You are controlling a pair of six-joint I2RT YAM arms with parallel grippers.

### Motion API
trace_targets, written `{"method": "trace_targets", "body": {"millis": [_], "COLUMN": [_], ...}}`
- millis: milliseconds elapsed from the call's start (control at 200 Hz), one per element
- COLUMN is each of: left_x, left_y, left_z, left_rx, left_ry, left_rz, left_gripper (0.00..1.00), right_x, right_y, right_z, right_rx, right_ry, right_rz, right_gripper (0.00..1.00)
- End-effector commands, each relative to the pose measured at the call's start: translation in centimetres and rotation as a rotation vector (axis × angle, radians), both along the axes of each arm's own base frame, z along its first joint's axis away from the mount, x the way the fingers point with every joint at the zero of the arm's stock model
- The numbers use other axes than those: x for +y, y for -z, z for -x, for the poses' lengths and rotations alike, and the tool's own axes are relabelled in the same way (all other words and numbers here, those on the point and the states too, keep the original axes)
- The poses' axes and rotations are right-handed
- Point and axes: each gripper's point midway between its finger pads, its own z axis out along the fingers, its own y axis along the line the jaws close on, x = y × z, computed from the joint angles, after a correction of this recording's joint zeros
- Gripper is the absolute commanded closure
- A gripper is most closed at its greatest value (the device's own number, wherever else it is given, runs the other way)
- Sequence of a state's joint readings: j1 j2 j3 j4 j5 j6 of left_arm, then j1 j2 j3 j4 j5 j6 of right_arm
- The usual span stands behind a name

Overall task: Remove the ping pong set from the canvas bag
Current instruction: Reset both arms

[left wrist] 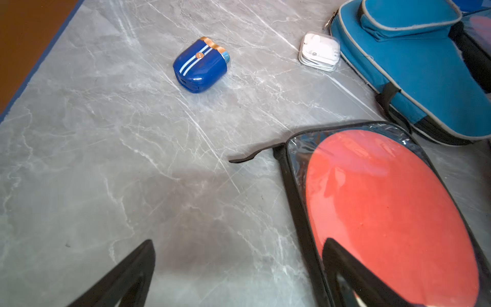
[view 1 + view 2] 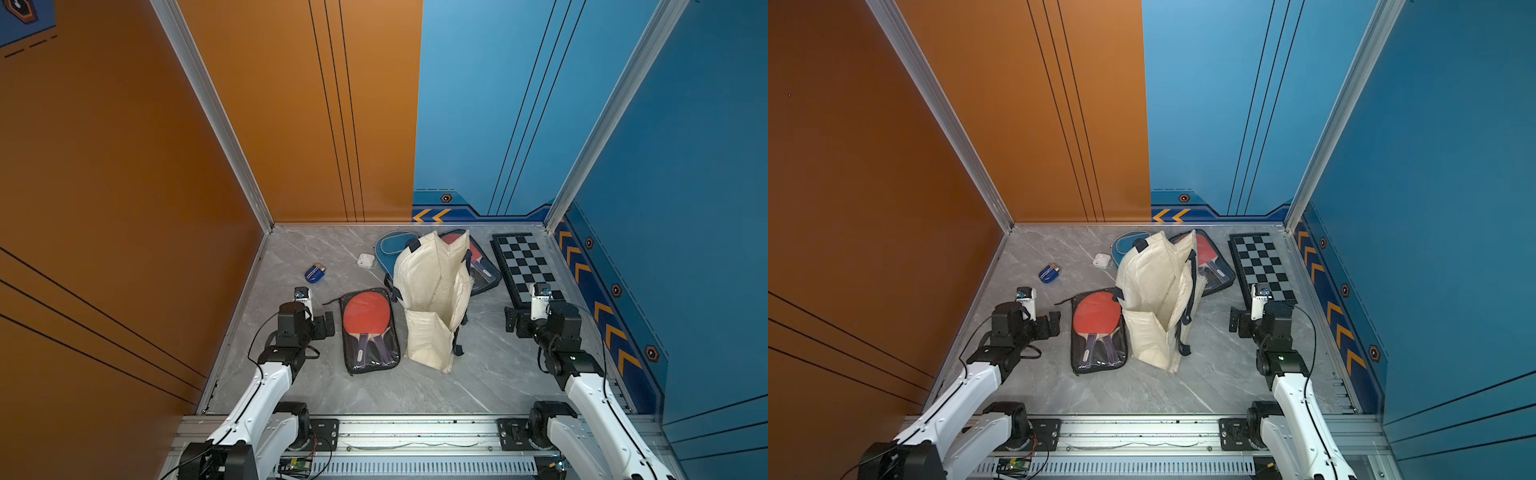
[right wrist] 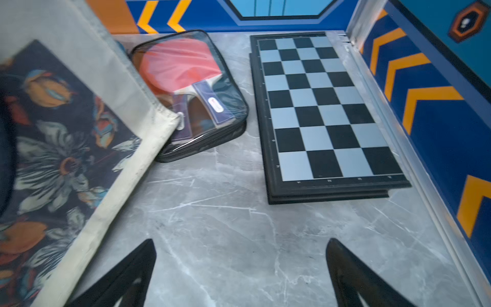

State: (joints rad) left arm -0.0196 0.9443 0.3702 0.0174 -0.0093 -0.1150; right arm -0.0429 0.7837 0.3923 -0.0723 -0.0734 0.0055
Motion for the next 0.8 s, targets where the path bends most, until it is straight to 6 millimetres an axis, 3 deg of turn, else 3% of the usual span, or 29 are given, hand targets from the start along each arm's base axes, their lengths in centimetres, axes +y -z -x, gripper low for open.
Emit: {"method": "trace_targets", "body": {"millis": [0,85,180,265,390,470,731,796], "left_x": [1.1,1.6,1.5,0.8,1.8,2.9,3.4,2.9], "left_y": [-1.6,-1.2,-0.2,-0.4,-0.9,-1.3,-2.0,-1.2], "left_z": [-2.1,-3.1,-4.1,-5.0,-5.6,-5.9,-7.4,-8.1], "left_rx": [-0.090,-0.130,-0.126,-0.147,-0.180,-0.222,-0.309,-0.305], "left_ry": [-0.021,-0.043,-0.030,0.019,-0.019,-0.071,-0.109,-0.087], "left_rz": [-0.076,-0.097,-0.103,-0.109,-0.134,-0.111,-0.089,-0.112], "left_gripper": [0.02,0.02,0.02,0.02,0.02,0.02,0.02,0.02], "right_x": [-1.1,-1.8,-1.9,-0.6,0.1,0.4,-0.5,-0.3], "right_y": [-0.9,0.7,1.3,1.0,2.4,4.3,4.1,4.2], "right_z": [-1.5,-2.5,-5.1,-7.6,-9.9,-10.2,-9.9,-9.9], "right_rx": [-0.110,-0.139,-0.206,-0.243,-0.217,-0.184,-0.215,-0.216], "right_ry": [0.083,0.133,0.136,0.081,0.051,0.034,0.080,0.077], "right_rz": [-0.015,-0.010,-0.006,-0.029,0.010,0.020,0.008,0.023], "right_gripper": [0.00,0.00,0.00,0.00,0.00,0.00,0.00,0.00]}}
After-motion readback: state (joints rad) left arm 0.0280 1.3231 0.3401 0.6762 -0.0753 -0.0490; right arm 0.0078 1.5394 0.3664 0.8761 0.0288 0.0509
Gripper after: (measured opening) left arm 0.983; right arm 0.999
